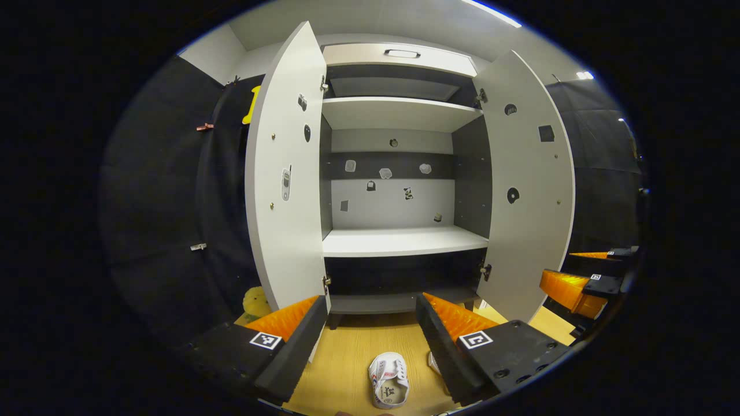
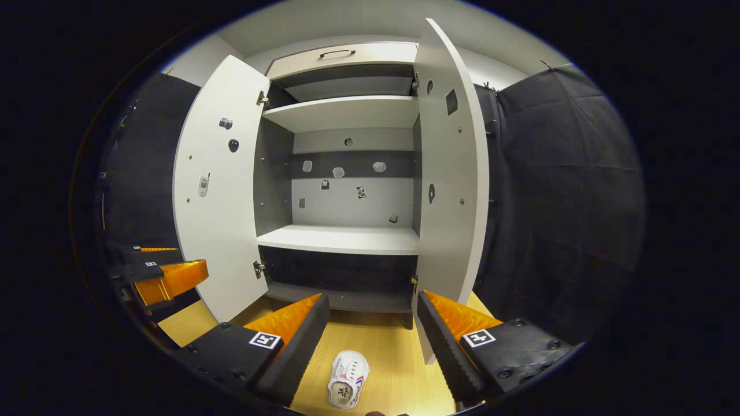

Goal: Grab one shoe with the right hand and put it into the shoe cabinet, grab the other shoe with the left hand and put it into the shoe cabinet; then close the right door with the right hand and the left door with the left hand.

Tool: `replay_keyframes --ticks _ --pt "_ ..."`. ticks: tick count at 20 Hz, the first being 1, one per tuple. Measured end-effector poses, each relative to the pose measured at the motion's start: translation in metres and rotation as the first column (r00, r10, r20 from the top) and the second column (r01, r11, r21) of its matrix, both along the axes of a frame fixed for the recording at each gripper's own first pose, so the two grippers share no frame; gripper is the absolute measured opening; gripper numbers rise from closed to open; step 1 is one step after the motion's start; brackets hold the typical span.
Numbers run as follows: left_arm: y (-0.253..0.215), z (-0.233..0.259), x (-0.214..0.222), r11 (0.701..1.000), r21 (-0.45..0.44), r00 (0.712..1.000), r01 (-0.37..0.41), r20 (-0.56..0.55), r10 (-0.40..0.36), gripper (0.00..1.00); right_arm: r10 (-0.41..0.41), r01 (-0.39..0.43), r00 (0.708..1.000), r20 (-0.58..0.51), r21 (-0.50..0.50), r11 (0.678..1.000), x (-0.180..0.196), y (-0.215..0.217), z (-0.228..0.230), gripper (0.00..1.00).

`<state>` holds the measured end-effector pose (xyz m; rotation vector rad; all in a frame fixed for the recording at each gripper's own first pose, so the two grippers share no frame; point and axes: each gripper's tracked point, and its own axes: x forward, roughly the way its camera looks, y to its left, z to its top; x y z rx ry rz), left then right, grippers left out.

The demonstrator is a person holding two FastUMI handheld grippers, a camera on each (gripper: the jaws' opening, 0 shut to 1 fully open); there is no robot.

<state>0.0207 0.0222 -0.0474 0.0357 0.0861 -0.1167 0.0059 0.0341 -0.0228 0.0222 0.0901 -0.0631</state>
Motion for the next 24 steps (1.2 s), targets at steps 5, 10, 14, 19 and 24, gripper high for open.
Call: replay_keyframes --ticks 5,10,14,19,24 --pt "0.010 -0.023 -0.001 0.998 -0.010 0.997 0.058 -0.040 -0.059 0.96 -0.031 0.031 0.999 -0.023 -0.006 0.999 -0.001 0.015 -0.006 0.98" --pt "0.016 -0.024 -0.008 0.993 -0.023 0.992 0.120 -0.031 -0.121 0.96 -0.069 0.069 0.996 -0.053 0.009 0.998 -0.005 0.028 -0.014 0.98" --pt "0.022 -0.027 -0.014 0.981 -0.018 0.980 0.194 -0.033 -0.194 0.95 -0.064 0.066 0.994 -0.089 0.017 0.998 -0.005 0.048 -0.022 0.98" --pt "0.043 -0.035 -0.024 0.967 0.033 0.966 0.254 -0.046 -0.253 0.95 -0.105 0.110 0.981 -0.162 0.022 0.994 -0.003 0.055 -0.045 0.98" --pt "0.040 -0.043 -0.032 0.953 -0.007 0.951 0.303 -0.070 -0.302 0.95 -0.103 0.122 0.950 -0.295 0.046 0.992 -0.001 0.062 -0.086 0.98"
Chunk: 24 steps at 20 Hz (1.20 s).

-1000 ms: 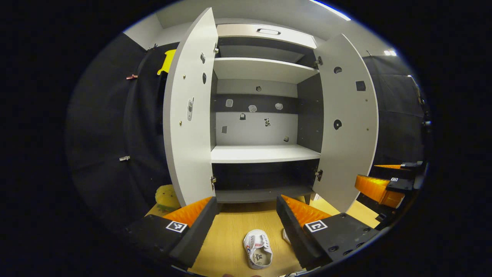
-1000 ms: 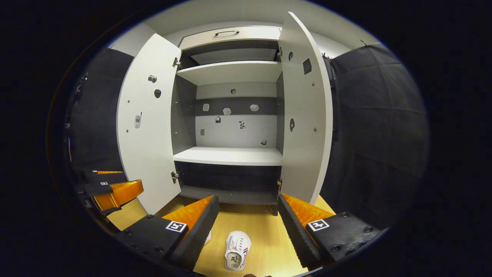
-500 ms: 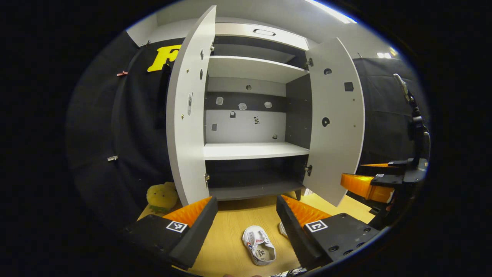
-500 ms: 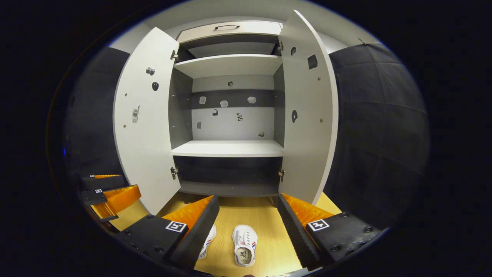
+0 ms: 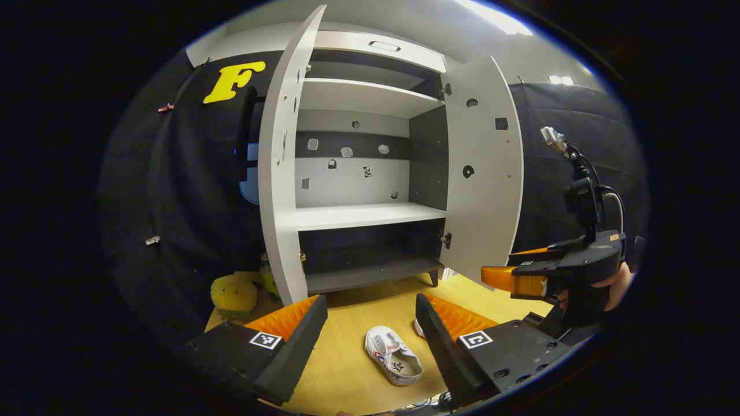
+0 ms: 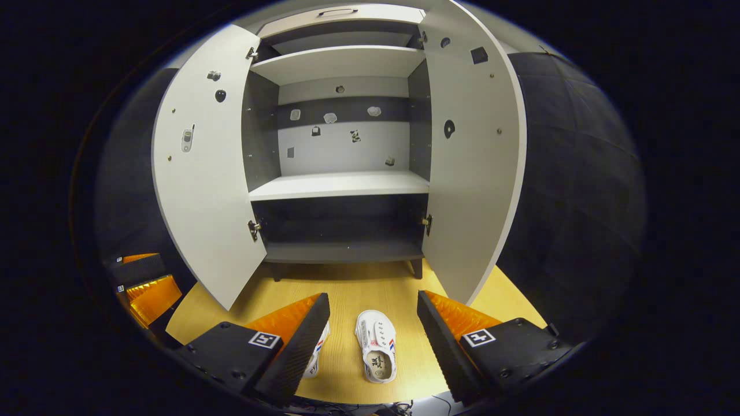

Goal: Grab one shoe with the right hand and put it into the shoe cabinet, grab the other shoe with the left hand and put it into the shoe cabinet; then close the right door with the right hand and the left door with the left hand.

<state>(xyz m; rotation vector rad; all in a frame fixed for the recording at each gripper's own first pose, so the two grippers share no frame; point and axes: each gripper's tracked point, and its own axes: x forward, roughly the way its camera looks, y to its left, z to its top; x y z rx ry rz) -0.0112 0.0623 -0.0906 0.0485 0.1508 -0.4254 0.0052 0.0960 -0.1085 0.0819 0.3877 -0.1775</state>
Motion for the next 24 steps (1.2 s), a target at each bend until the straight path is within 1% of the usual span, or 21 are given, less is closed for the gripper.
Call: replay_keyframes --ticks 2,5,7,10,11,13,16,19,21,24 --pt "-0.003 -0.002 0.003 1.000 -0.003 1.000 0.001 -0.008 -0.001 0.95 0.029 -0.028 0.998 -0.052 0.020 0.999 0.001 0.006 -0.020 0.98" --pt "-0.003 -0.010 0.008 1.000 0.002 0.999 -0.029 -0.026 0.029 0.96 0.078 -0.072 0.988 -0.136 0.048 0.996 0.001 0.012 -0.059 0.98" --pt "-0.001 -0.016 0.013 0.998 -0.010 0.996 -0.067 -0.055 0.066 0.96 0.129 -0.115 0.970 -0.208 0.079 0.990 -0.002 0.019 -0.089 0.98" --pt "-0.001 -0.021 0.017 0.993 -0.057 0.990 -0.107 -0.095 0.102 0.95 0.179 -0.146 0.939 -0.294 0.131 0.981 -0.004 0.024 -0.134 0.99" --pt "0.000 -0.028 0.019 0.991 -0.056 0.987 -0.121 -0.113 0.114 0.96 0.193 -0.151 0.929 -0.315 0.155 0.976 -0.005 0.027 -0.146 0.99" --pt "0.007 -0.036 0.021 0.987 -0.041 0.979 -0.157 -0.138 0.150 0.96 0.240 -0.175 0.918 -0.316 0.221 0.959 -0.002 0.034 -0.163 1.00" --pt "0.011 -0.046 0.020 0.980 -0.050 0.968 -0.192 -0.177 0.180 0.96 0.266 -0.175 0.890 -0.370 0.262 0.949 -0.002 0.034 -0.199 0.98" --pt "0.014 -0.057 0.021 0.974 -0.047 0.956 -0.220 -0.209 0.206 0.96 0.257 -0.145 0.869 -0.423 0.278 0.950 -0.005 0.029 -0.227 0.98" --pt "0.014 -0.060 0.023 0.972 -0.034 0.952 -0.232 -0.215 0.220 0.96 0.250 -0.125 0.861 -0.443 0.292 0.948 -0.004 0.027 -0.239 0.98" --pt "0.011 -0.061 0.027 0.971 -0.017 0.950 -0.237 -0.213 0.228 0.96 0.250 -0.114 0.858 -0.449 0.308 0.945 0.004 0.032 -0.250 0.98"
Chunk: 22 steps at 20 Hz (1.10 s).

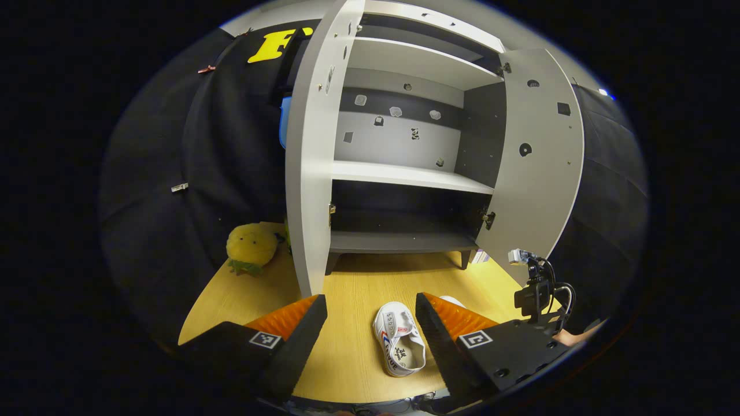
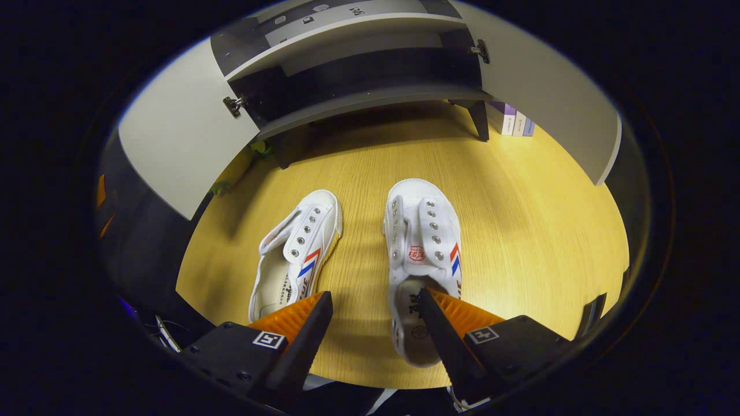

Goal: Grab one shoe with the right hand and put it into the shoe cabinet, grab the other shoe with the left hand and put it into the shoe cabinet; then close the right door with the right hand and the left door with the left hand.

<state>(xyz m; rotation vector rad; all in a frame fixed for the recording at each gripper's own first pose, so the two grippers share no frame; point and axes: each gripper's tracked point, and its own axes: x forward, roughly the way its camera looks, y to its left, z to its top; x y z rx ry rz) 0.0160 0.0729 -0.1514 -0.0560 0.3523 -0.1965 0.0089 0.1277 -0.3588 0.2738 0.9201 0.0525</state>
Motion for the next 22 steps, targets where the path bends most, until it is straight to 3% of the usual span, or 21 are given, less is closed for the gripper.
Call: replay_keyframes --ticks 7,11,14,16,18,22 --pt "-0.011 -0.003 0.000 1.000 0.030 1.000 0.006 -0.007 -0.006 0.96 -0.018 0.018 1.000 0.018 -0.036 0.999 0.025 0.007 -0.024 0.93" --pt "-0.018 -0.006 -0.003 0.999 0.037 1.000 0.012 -0.013 -0.011 0.96 -0.081 0.082 0.996 0.023 -0.061 0.995 0.039 -0.007 -0.031 0.64" --pt "-0.023 -0.010 -0.005 0.999 0.031 0.999 0.020 -0.025 -0.020 0.96 -0.138 0.139 0.990 0.011 -0.069 0.988 0.043 -0.021 -0.034 0.15" --pt "-0.026 -0.011 -0.005 0.999 0.034 0.999 0.023 -0.026 -0.022 0.96 -0.144 0.144 0.990 0.006 -0.061 0.988 0.044 -0.021 -0.037 0.17" --pt "-0.027 -0.010 -0.006 0.999 0.037 0.999 0.024 -0.024 -0.023 0.96 -0.108 0.109 0.994 0.016 -0.077 0.991 0.046 -0.020 -0.034 0.07" --pt "-0.029 -0.009 -0.005 0.999 0.042 0.999 0.029 -0.018 -0.028 0.96 -0.104 0.106 0.994 0.028 -0.047 0.993 0.050 -0.017 -0.032 0.05"
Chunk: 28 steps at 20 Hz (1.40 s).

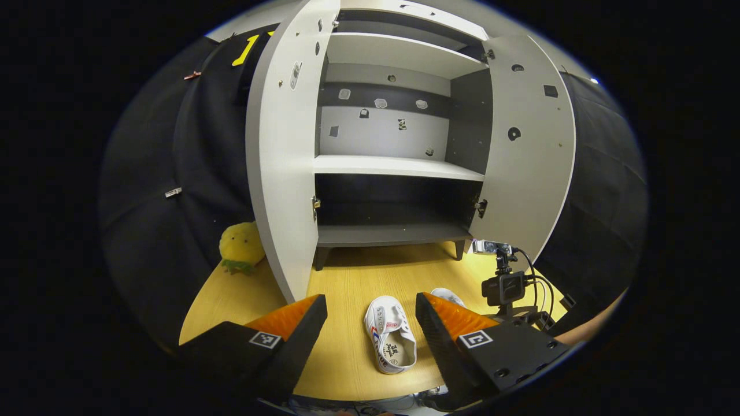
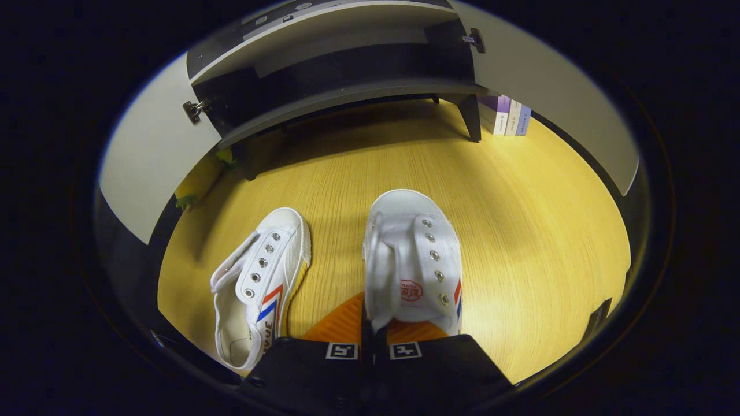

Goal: Grab one shoe with the right hand and put it into the shoe cabinet, grab the other shoe with the left hand and put it into the shoe cabinet; then close the right door with the right hand and the left door with the left hand.

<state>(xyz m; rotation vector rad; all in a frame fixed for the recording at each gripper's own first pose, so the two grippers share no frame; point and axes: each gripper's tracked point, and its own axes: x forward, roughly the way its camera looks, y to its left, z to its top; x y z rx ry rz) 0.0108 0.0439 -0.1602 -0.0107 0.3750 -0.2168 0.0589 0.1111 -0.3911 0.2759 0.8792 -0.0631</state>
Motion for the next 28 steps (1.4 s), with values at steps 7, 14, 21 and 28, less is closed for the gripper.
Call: replay_keyframes --ticks 7,14,21,28 --pt "-0.007 -0.001 -0.009 0.999 0.010 0.999 0.033 0.004 -0.033 0.96 -0.072 0.069 0.995 0.071 0.051 0.996 0.010 -0.018 0.040 0.05" --pt "-0.009 0.005 -0.014 0.997 0.007 0.997 0.077 0.032 -0.077 0.96 -0.072 0.064 0.988 0.138 0.064 0.996 -0.007 -0.016 0.075 0.05" --pt "-0.005 0.011 -0.025 0.994 0.004 0.992 0.113 0.059 -0.113 0.96 -0.076 0.057 0.953 0.293 0.072 0.996 -0.013 -0.012 0.163 0.05" --pt "0.006 0.016 -0.031 0.988 -0.005 0.985 0.153 0.084 -0.152 0.96 -0.032 0.031 0.863 0.504 0.011 0.999 0.006 0.006 0.289 0.05"
